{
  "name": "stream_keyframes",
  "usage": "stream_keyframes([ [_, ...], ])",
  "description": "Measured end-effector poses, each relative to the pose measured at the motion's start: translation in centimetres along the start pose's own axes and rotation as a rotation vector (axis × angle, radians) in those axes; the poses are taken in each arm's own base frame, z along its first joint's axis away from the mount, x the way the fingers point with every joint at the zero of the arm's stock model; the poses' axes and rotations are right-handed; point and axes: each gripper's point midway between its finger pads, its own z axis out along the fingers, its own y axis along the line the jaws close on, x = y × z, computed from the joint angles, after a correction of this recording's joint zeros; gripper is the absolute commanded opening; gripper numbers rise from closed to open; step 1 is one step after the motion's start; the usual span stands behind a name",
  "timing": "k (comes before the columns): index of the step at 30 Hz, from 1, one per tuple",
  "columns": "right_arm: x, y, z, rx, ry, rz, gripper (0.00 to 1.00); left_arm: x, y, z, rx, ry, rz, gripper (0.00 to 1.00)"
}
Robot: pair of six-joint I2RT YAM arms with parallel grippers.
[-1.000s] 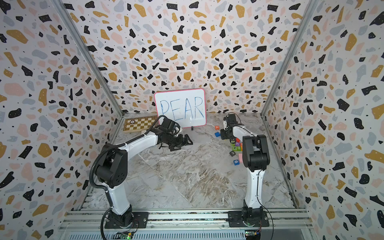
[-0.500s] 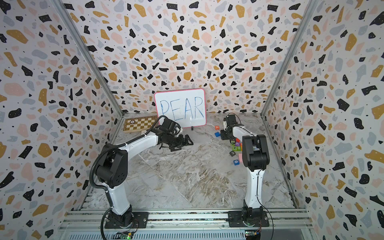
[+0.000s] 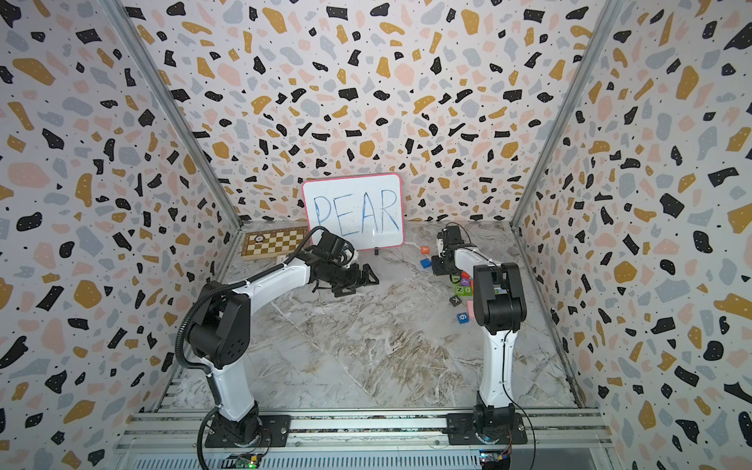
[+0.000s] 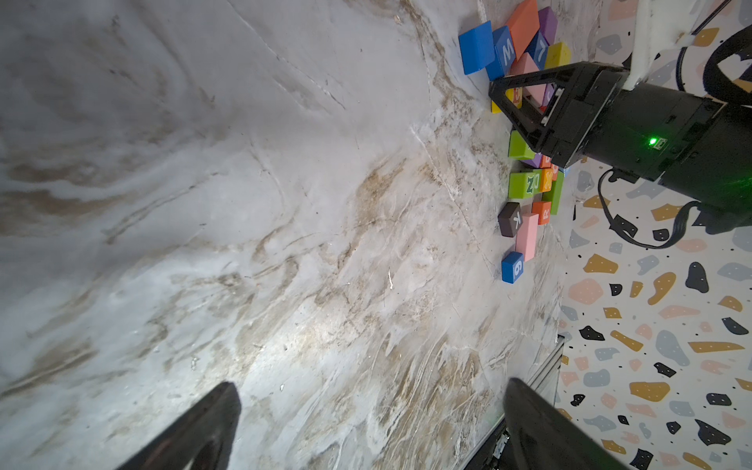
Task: Spell the uppercase word “pear” with letter blocks
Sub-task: Pick up the letter block from the center of the board, then place the letter block at the center of the board.
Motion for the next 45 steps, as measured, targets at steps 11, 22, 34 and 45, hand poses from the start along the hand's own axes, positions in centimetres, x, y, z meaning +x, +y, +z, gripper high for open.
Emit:
stream_keyframes([
  [11, 0.3, 1.0, -0.1, 0.033, 0.01, 0.049, 0.28, 0.3, 0.0, -0.3, 0.0, -0.001, 0.001, 1.0],
  [22, 2.3, 6.0, -3.0, 0.023, 0.013, 0.091, 0.27, 1.4, 0.9, -2.9, 0.001, -0.031, -0.021, 1.0],
  [34, 3.3, 13.8, -3.8, -0.026, 0.004, 0.098, 0.26, 1.9, 5.3, -5.4, -0.011, -0.062, -0.144, 1.0],
  [45, 1.2, 22.0, -3.3, -0.098, -0.036, 0.053, 0.26, 1.2, 7.9, -7.2, 0.013, -0.097, -0.219, 1.0],
])
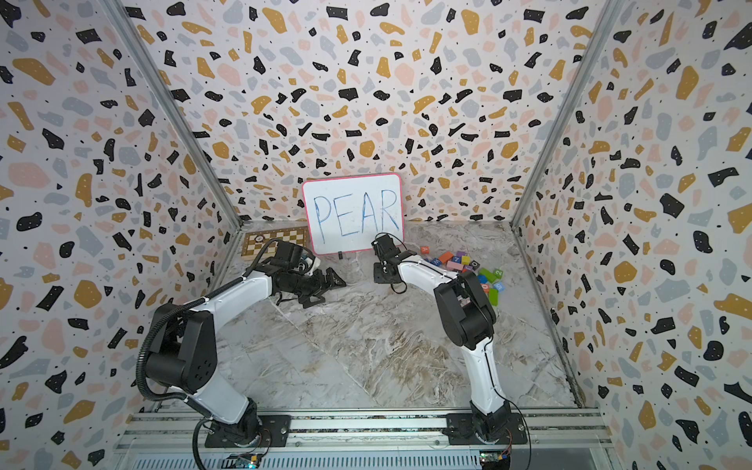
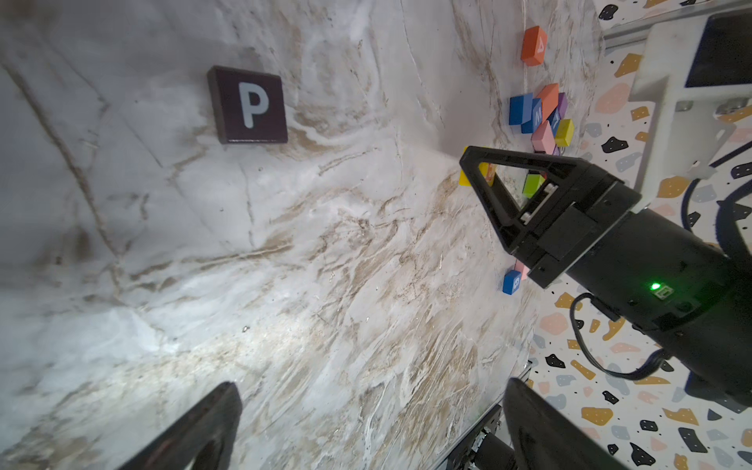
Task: Spell the uppercase word “pear” with letter blocks
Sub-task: Place the letter block at the center of the board.
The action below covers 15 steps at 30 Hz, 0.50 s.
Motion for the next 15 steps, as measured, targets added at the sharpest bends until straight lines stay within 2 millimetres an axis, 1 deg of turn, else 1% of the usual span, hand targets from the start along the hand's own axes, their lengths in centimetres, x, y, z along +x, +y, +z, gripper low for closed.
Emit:
stream_keyframes([
  [3, 0.2, 1.8, 0.8, -0.016, 0.005, -0.016, 0.26, -0.5, 0.7, -0.5, 0.002, -0.01, -0.024, 0.99],
  [8, 0.3, 4.4, 1.7, -0.046, 0.009, -0.038, 0.26, -1.2, 1.3, -1.0, 0.008, -0.025, -0.042, 0.99],
  [15, 0.6, 7.1, 2.4, -0.099, 0.018, -0.053, 0.26, -1.5, 1.6, -1.4, 0.016, -0.031, -0.056, 0.99],
])
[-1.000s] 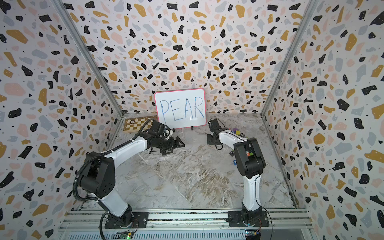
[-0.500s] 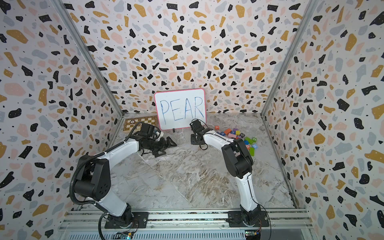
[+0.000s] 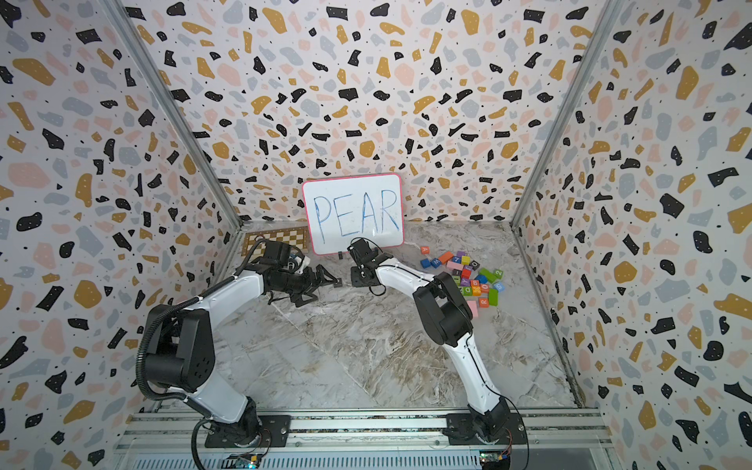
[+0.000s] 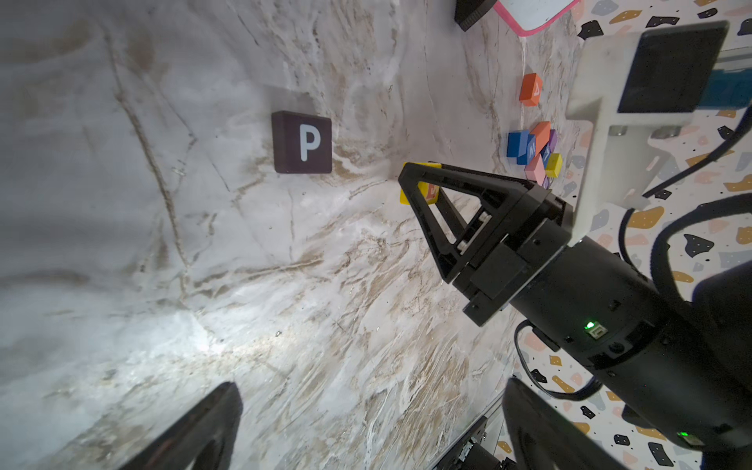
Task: Spell the uppercase word “pear” with letter blocks
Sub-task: Place the letter block at the center of the board.
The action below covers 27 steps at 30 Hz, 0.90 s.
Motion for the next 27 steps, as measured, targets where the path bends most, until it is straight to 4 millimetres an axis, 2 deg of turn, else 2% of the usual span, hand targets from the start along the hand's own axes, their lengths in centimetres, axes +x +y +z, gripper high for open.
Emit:
stream_keyframes([
  [11, 0.5, 1.5, 1.7, -0.052, 0.024, 0.012, 0.26, -0.5, 0.8, -0.1, 0.002, 0.001, -0.027, 0.99],
  [27, -0.7, 3.0, 2.6, -0.116, -0.009, 0.035, 0.26, -0.5, 1.1, 0.1, 0.0, 0.006, -0.035, 0.99],
])
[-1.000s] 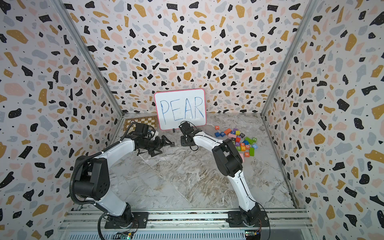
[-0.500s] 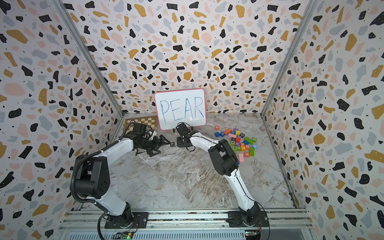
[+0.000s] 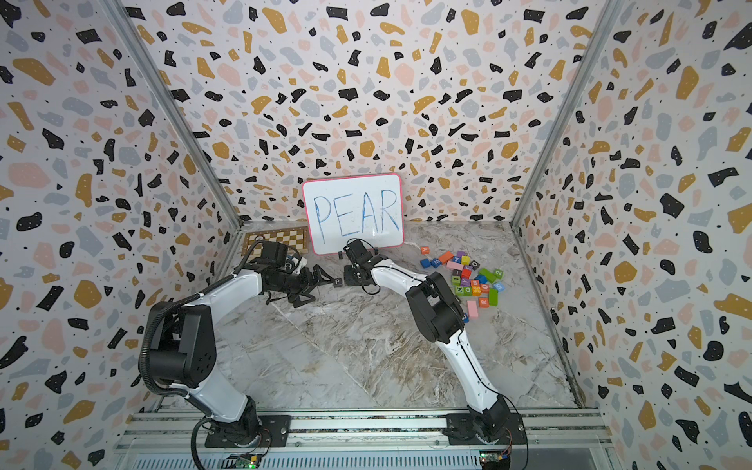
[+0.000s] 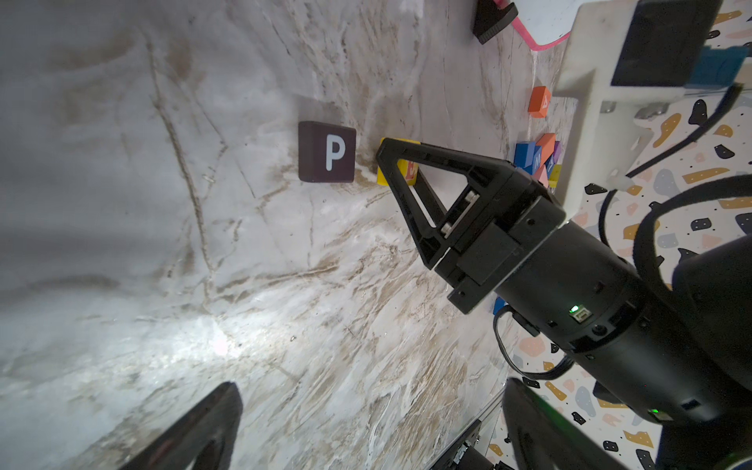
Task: Spell the uppercase word “pear” with letter blocks
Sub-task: Place the letter block at the center of the board.
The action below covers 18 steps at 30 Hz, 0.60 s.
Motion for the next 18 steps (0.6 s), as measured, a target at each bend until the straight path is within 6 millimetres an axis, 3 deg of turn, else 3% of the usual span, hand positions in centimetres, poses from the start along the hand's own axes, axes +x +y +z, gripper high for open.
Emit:
stream_keyframes([
  [18, -0.42, 0.66, 0.48, -0.028, -0.005, 0.016, 0.31, -0.02, 0.0, -0.03, 0.002, 0.0, -0.001, 0.99],
])
